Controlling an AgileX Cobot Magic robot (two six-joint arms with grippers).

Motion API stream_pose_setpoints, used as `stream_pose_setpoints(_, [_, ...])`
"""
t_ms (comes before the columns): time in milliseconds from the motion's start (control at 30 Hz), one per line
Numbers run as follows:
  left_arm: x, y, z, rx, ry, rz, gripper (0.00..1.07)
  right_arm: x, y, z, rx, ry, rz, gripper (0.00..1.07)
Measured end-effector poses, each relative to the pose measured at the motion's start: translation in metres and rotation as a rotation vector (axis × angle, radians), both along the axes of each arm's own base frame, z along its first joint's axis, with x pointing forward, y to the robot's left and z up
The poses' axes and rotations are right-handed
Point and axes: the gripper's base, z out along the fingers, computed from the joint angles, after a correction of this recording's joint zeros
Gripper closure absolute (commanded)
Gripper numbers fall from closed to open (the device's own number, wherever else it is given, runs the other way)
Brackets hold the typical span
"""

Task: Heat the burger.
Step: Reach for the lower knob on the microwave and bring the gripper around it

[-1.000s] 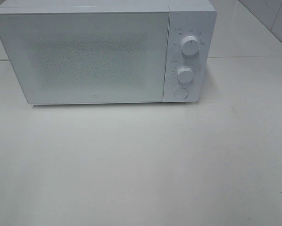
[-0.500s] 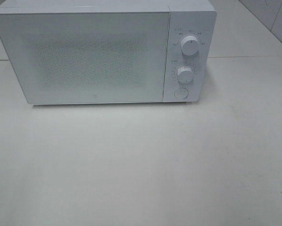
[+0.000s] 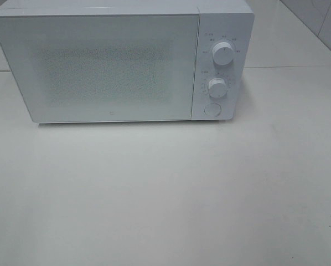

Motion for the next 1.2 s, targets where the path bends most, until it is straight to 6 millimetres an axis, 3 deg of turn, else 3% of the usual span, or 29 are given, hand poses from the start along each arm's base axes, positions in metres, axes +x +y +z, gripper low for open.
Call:
stream_pose_setpoints(333, [0.0,0.0,0.0,0.0,0.0,0.0,0.06,0.0,0.001,0.001,0.008,-0.004,0.004,0.45])
stream_pose_setpoints(433, [0.0,0.0,0.0,0.0,0.0,0.0,0.06,-0.002,0.002,0.009,0.027,-0.045,0.018,0.44])
stream_pose_setpoints(500, [0.0,0.0,0.0,0.0,0.0,0.0,0.06,0.005,0.004,0.019,0.034,-0.071,0.028,0.43])
stream_pose_setpoints(833, [0.0,0.0,0.0,0.0,0.0,0.0,0.06,0.043,0.008,0.03,0.035,-0.062,0.04,0.42])
stream_pose_setpoints(1100, [0.0,0.0,0.0,0.0,0.0,0.0,0.06,0.065,0.01,0.037,0.039,-0.098,0.049,0.26])
stream_pose_setpoints(1200, [0.0,0.0,0.0,0.0,0.0,0.0,0.06,0.074,0.011,0.039,0.038,-0.114,0.053,0.26])
